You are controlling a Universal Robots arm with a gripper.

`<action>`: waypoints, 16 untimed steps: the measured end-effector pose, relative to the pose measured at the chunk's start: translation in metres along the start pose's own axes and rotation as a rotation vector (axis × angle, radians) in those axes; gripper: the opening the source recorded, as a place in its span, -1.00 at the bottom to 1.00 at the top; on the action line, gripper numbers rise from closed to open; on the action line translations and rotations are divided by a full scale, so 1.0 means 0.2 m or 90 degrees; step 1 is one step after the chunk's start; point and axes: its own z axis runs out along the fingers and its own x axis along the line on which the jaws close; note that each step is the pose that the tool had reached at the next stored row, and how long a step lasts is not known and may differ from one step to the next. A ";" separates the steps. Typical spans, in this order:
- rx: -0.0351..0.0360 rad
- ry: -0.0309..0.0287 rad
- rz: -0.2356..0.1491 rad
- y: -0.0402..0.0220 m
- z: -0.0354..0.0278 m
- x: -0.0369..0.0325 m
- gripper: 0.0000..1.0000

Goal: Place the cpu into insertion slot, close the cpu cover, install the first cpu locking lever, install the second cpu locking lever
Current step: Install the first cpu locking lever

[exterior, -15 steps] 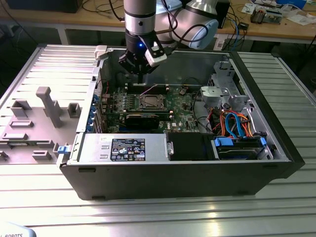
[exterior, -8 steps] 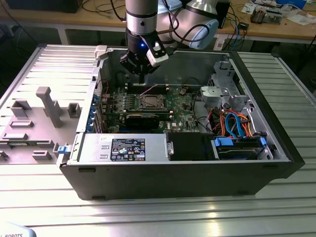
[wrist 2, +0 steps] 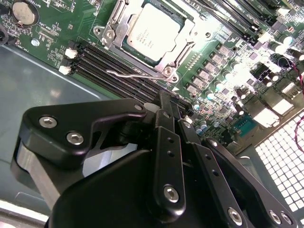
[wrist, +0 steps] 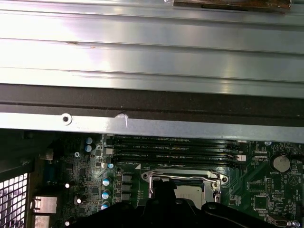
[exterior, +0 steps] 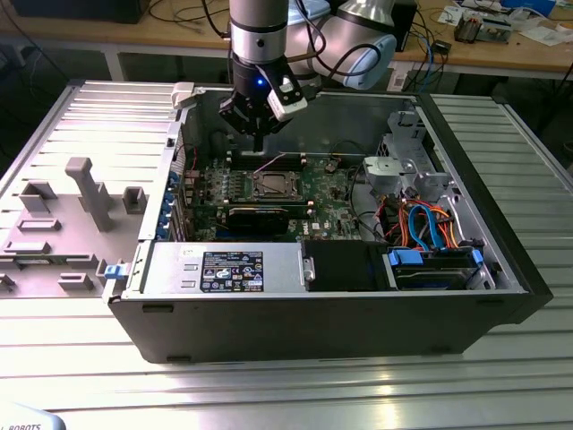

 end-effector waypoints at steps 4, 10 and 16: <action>0.0000 0.0000 0.000 0.000 0.000 0.000 -0.79; -0.0139 -0.0006 0.000 -0.007 0.008 0.000 -0.79; -0.0143 -0.0007 0.000 -0.011 0.035 -0.011 -0.79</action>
